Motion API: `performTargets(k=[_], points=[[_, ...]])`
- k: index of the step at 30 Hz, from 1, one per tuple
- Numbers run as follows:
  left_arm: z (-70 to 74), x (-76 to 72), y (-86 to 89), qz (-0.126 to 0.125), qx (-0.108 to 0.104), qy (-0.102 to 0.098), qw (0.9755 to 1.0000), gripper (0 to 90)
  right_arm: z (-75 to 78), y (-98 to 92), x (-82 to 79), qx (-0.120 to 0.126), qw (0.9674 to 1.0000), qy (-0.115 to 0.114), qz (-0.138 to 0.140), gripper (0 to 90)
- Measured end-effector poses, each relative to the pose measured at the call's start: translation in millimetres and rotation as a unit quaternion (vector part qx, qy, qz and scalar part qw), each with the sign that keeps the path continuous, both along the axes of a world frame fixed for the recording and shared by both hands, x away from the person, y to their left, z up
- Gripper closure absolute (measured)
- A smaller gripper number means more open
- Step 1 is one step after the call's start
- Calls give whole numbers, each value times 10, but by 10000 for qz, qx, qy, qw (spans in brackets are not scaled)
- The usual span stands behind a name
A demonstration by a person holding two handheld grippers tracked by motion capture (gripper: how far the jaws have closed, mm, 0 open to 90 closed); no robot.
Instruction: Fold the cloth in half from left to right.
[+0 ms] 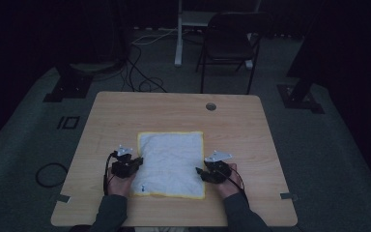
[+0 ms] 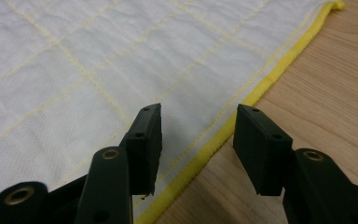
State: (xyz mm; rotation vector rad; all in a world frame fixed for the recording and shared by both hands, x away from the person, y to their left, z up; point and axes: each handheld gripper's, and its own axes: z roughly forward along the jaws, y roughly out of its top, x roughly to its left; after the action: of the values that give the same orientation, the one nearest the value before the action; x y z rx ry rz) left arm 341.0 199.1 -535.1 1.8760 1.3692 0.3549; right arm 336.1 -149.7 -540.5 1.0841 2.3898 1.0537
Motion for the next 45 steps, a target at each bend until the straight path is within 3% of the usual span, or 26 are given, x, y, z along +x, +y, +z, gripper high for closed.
performTargets(k=[11,33,45], points=[[150,2,-82,-329,-295,-219,9988,874,4,-16,-4,-20,10000,15,-16,517],[515,29,-400,-968,-325,-531,9934,872,-2,-56,-9,-47,10000,44,-39,518],[526,62,-654,-1319,-326,-488,9895,871,-11,-59,-3,-43,10000,52,-37,517]])
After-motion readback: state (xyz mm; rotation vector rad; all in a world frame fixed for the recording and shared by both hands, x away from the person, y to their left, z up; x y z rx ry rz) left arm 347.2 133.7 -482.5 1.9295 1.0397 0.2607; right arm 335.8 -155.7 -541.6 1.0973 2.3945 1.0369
